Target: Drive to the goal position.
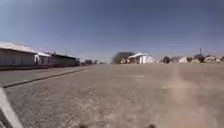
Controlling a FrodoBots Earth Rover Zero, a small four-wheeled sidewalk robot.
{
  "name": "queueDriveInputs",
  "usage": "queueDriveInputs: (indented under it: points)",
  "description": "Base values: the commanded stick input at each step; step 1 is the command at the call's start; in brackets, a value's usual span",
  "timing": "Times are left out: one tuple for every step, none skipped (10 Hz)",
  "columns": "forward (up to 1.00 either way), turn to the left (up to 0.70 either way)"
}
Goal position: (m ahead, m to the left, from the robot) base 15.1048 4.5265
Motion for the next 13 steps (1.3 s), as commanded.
queueDriveInputs:
  points:
    - [0.7,0.0]
    - [0.7,0.0]
    - [0.7,0.0]
    - [0.7,0.0]
    - [0.7,0.0]
    - [0.7,0.0]
    - [0.7,0.0]
    - [0.7,0.0]
    - [0.7,0.0]
    - [0.7,0.0]
    - [0.7,0.0]
    - [0.7,0.0]
    - [0.7,0.0]
